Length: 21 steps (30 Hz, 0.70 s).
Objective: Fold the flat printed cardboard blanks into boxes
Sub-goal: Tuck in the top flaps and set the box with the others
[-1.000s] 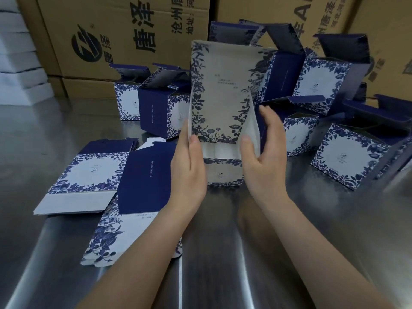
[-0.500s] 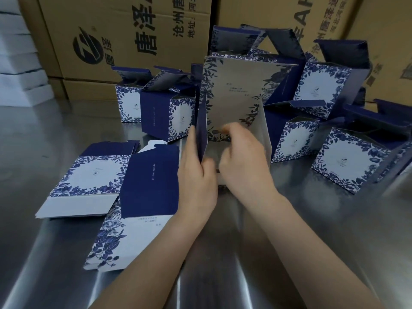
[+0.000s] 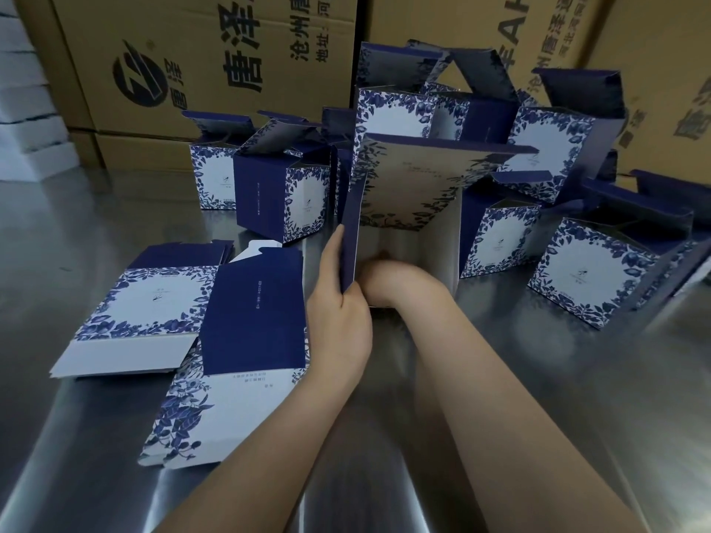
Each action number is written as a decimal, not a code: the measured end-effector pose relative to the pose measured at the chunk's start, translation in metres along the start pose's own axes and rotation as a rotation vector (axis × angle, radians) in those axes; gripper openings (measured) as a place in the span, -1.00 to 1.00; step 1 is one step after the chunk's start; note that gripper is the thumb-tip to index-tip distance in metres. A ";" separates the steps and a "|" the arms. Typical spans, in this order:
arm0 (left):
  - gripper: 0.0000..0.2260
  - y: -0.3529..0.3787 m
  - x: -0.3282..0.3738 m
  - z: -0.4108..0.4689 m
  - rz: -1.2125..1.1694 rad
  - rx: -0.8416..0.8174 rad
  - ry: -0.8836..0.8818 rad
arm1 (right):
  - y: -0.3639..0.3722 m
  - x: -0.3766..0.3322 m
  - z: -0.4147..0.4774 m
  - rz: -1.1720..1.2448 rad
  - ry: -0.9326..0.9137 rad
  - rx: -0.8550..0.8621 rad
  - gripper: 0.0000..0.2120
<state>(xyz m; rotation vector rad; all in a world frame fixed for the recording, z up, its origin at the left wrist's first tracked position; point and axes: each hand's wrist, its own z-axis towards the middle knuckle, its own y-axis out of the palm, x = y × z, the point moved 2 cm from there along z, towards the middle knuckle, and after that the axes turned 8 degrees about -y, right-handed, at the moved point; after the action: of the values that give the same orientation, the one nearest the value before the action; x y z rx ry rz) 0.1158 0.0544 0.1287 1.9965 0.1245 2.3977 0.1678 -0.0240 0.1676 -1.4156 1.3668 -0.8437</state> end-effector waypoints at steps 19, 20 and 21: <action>-0.38 0.005 -0.011 -0.003 0.023 0.059 0.024 | 0.000 -0.010 -0.025 -0.156 -0.092 -0.005 -0.66; -0.38 0.005 -0.011 -0.003 0.020 0.060 0.021 | -0.001 -0.010 -0.028 -0.151 -0.111 -0.016 -0.64; -0.38 0.005 -0.010 -0.003 0.017 0.060 0.016 | -0.002 -0.011 -0.029 -0.152 -0.120 -0.032 -0.63</action>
<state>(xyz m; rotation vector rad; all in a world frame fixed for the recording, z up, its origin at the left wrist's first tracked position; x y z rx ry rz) 0.1145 0.0486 0.1182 2.0117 0.1833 2.4491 0.1398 -0.0178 0.1794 -1.5846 1.1986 -0.8237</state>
